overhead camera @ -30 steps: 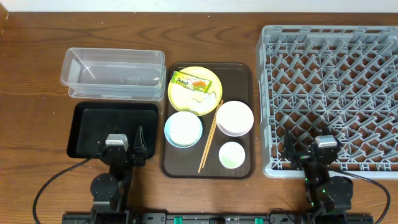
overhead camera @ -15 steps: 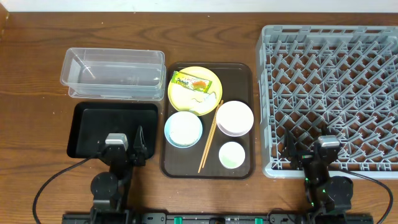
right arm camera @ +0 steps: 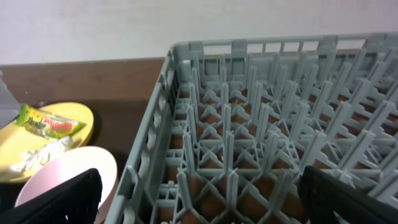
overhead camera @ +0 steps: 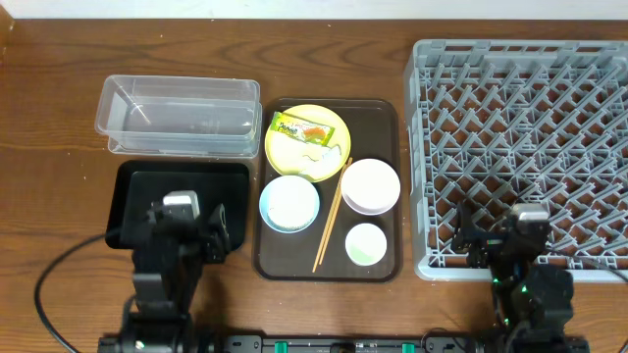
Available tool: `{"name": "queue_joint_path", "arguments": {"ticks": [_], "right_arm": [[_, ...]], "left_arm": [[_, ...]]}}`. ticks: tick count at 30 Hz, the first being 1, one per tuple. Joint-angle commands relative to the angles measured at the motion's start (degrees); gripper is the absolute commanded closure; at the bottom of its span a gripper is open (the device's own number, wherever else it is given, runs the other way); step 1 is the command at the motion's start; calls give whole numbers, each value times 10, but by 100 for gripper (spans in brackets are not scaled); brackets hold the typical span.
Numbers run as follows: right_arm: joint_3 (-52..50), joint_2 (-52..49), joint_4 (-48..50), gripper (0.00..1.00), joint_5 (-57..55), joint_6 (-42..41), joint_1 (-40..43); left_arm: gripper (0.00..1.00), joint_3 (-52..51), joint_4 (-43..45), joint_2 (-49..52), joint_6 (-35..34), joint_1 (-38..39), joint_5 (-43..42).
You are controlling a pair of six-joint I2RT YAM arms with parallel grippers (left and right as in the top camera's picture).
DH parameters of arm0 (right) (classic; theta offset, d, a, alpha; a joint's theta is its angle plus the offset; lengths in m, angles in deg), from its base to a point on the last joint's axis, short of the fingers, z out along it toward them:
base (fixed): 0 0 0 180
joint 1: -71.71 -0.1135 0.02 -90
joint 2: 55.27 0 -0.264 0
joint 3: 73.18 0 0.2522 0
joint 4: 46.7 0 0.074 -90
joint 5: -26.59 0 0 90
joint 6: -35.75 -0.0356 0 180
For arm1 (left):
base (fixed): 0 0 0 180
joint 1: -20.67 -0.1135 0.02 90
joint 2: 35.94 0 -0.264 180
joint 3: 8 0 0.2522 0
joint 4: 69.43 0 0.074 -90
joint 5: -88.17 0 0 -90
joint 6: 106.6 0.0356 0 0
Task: Sort waste into correct bins and load items into the dishwasher rack
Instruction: 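Reach the left gripper to the light-blue rice bowl and grasp it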
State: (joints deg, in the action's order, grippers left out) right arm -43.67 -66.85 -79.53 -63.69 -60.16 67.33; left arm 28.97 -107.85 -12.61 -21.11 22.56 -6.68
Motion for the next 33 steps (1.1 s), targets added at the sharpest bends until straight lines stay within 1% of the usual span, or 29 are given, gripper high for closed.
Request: {"name": "queue_joint_path", "arguments": {"ticks": [1,4,11,13,16,18,23,26,30,33], "right_arm": [[63,-60,-31,1,-10,-9,3],[115,-123,-70,1,-9,-9,3],[247,-279,-201,1,-8,-7,3],[274,-310,-225,1,-8,-7,3],[302,-346,-243,1,-6,-8,3],[307,-357,-239,1,2,-7,3],[308,-357,-231,1,3,-7,3],[308,-357,-229,1,3,-7,3],[307,-357,-230,1,3,-7,3],[307,-357,-230,1,3,-7,3]], "left_arm": [[33,71,-38,70,-5,-2,-8],[33,131,-99,139,-5,-2,-28],[33,279,-273,299,-5,-2,-80],[33,298,-290,321,-5,-2,-80],[33,303,-286,343,-5,-2,-88],[33,303,-277,354,-5,-2,-110],[33,303,-195,381,-5,1,-216],[33,303,-150,403,-14,21,-211],[34,303,-99,448,-16,74,-210],[34,303,-77,481,-27,120,-165]]}}
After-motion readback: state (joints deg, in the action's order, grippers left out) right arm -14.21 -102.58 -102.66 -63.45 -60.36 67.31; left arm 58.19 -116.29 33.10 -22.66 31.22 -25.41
